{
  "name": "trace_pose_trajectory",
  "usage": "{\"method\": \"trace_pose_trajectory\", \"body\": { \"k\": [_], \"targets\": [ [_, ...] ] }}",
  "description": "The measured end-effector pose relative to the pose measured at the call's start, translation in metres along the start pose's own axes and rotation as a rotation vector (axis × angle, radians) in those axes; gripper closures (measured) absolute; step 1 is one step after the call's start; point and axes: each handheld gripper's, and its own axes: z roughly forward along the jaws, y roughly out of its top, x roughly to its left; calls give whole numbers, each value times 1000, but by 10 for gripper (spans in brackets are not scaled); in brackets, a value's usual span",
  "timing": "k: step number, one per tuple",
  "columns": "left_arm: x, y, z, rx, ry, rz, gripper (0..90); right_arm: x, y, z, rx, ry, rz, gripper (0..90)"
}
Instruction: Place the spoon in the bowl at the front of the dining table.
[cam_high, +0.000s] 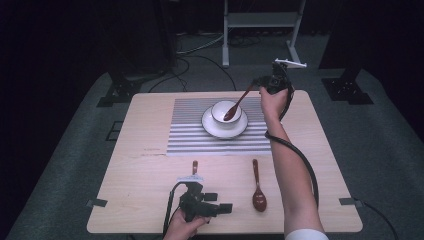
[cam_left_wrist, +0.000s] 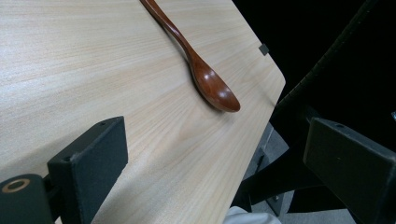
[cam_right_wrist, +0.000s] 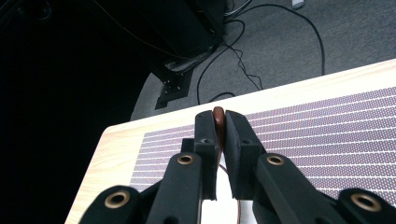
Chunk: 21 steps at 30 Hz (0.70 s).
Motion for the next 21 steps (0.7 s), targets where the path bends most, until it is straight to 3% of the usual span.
{"method": "trace_pose_trajectory", "body": {
  "k": [21],
  "targets": [
    [0,0,0,-4,-1,4,53,-20,-17,13,44,-8,8,829]
  ]
}}
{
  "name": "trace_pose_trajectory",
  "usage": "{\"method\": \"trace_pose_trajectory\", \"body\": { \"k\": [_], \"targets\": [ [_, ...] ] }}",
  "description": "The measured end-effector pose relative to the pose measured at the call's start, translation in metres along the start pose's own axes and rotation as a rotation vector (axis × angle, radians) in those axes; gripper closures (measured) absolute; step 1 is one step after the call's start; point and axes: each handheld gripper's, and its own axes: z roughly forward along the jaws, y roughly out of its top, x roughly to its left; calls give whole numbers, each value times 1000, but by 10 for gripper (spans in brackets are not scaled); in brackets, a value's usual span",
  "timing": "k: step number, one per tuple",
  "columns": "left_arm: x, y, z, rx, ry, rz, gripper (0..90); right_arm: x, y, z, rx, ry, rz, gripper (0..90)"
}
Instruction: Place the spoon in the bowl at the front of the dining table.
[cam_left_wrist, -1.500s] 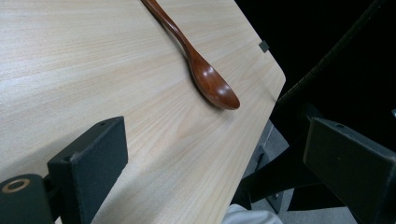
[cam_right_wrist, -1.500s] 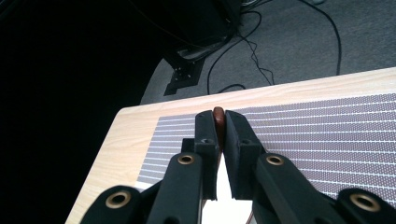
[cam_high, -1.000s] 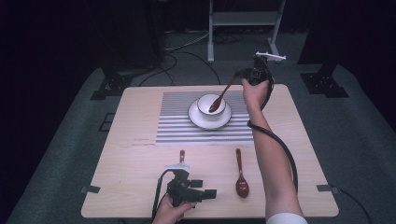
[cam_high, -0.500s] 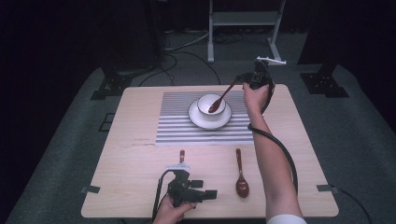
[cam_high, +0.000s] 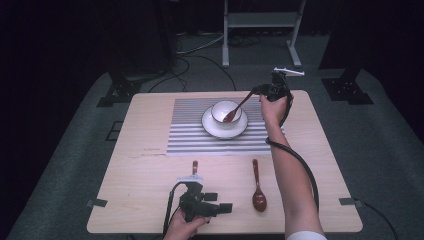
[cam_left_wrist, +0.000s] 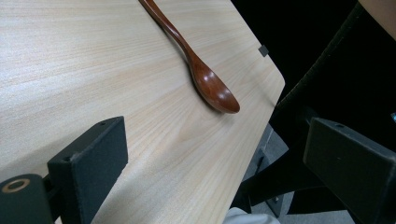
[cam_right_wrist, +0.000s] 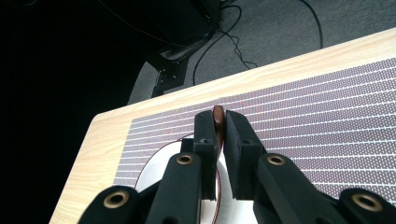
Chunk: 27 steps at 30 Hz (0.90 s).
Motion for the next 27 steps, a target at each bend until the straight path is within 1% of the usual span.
{"method": "trace_pose_trajectory", "body": {
  "k": [7,10,14,16,20,27],
  "targets": [
    [0,0,0,3,1,-1,53,-4,-3,2,6,14,16,825],
    [0,0,0,2,0,0,53,-5,-5,4,13,14,13,813],
    [0,0,0,4,0,1,53,-7,-7,4,13,15,15,789],
    [0,0,1,4,0,3,53,-9,-8,5,19,16,22,763],
    [-1,0,1,4,0,-1,53,-14,-10,5,26,13,24,744],
    [0,0,2,4,2,-1,53,-25,-14,5,39,10,43,713]
  ]
}}
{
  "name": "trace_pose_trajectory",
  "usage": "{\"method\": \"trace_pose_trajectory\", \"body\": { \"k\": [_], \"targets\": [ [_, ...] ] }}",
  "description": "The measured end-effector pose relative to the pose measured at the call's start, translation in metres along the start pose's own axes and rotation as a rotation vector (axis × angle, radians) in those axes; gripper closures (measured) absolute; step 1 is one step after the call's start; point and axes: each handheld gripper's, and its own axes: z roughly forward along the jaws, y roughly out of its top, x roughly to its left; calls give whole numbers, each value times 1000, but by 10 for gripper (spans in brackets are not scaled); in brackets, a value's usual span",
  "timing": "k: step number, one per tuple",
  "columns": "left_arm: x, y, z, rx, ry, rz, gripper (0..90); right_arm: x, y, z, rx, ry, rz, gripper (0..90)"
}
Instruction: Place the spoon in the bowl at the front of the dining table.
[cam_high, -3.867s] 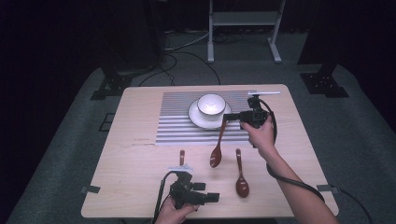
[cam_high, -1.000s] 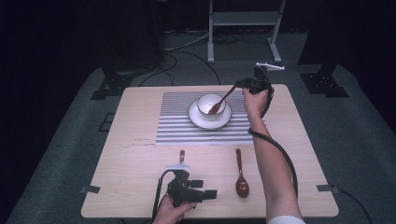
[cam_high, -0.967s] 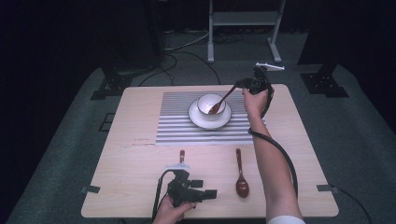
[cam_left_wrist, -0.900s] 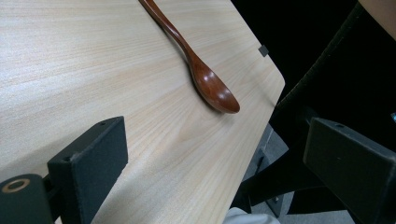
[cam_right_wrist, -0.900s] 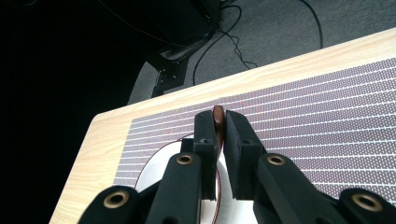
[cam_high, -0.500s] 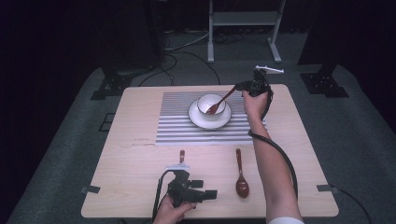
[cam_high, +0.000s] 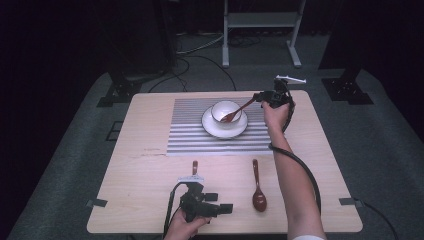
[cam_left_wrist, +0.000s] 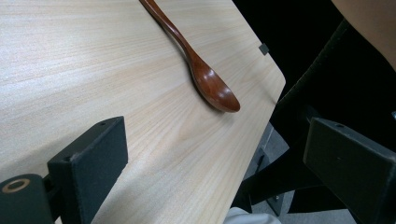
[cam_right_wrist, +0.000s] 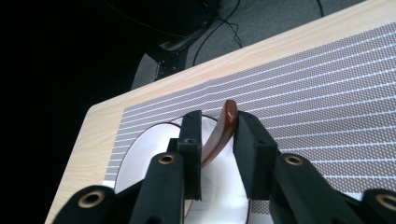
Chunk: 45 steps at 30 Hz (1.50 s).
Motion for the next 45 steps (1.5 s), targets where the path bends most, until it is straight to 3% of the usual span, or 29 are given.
{"method": "trace_pose_trajectory", "body": {
  "k": [6,25,34,45],
  "targets": [
    [0,0,0,-3,4,-2,53,-3,-3,-1,5,4,6,688],
    [0,1,0,-9,15,0,52,-11,-17,-16,46,22,-47,617],
    [0,1,-3,-12,23,15,53,-5,-23,-27,52,34,-83,603],
    [4,2,-2,-15,36,3,53,-7,-36,-35,94,32,-155,579]
  ]
}}
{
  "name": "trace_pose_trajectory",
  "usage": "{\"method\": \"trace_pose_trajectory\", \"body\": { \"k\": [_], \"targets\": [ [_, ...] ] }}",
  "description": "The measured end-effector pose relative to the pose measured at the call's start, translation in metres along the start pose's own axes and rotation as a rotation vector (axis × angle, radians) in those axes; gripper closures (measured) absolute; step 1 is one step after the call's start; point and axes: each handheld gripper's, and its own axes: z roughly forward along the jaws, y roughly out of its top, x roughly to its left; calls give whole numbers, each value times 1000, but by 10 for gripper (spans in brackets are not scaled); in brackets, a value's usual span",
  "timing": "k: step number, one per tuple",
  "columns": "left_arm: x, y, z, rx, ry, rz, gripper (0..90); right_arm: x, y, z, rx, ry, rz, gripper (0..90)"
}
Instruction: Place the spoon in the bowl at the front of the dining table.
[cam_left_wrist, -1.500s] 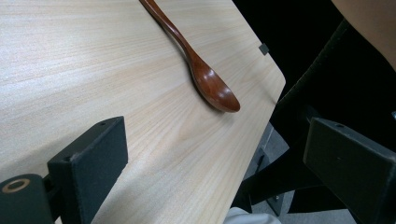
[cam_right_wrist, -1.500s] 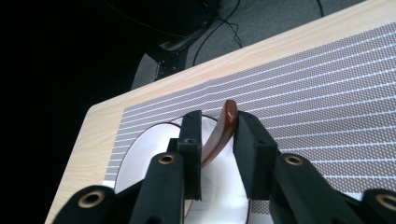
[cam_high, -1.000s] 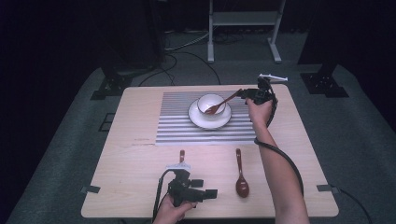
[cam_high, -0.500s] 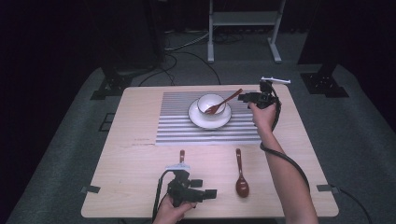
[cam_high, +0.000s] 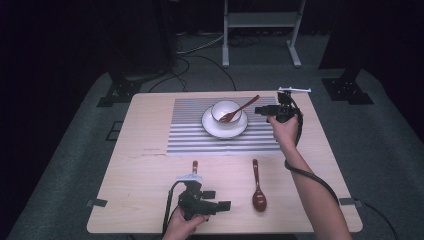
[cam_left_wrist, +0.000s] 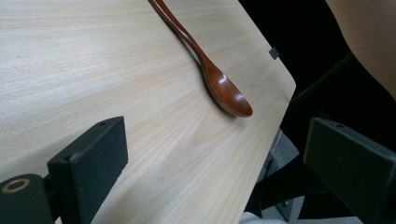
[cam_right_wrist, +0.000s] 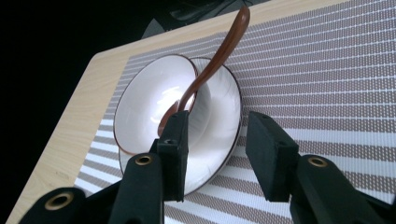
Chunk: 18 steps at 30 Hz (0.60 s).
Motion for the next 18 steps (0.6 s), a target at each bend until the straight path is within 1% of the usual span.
{"method": "trace_pose_trajectory", "body": {
  "k": [3,10,18],
  "targets": [
    [0,0,0,0,2,1,53,0,-4,-2,10,2,-11,578],
    [1,0,-2,-3,4,2,53,3,-14,-3,44,11,-54,559],
    [1,0,-2,-6,6,-1,53,2,-22,-6,60,29,-61,550]
  ]
}}
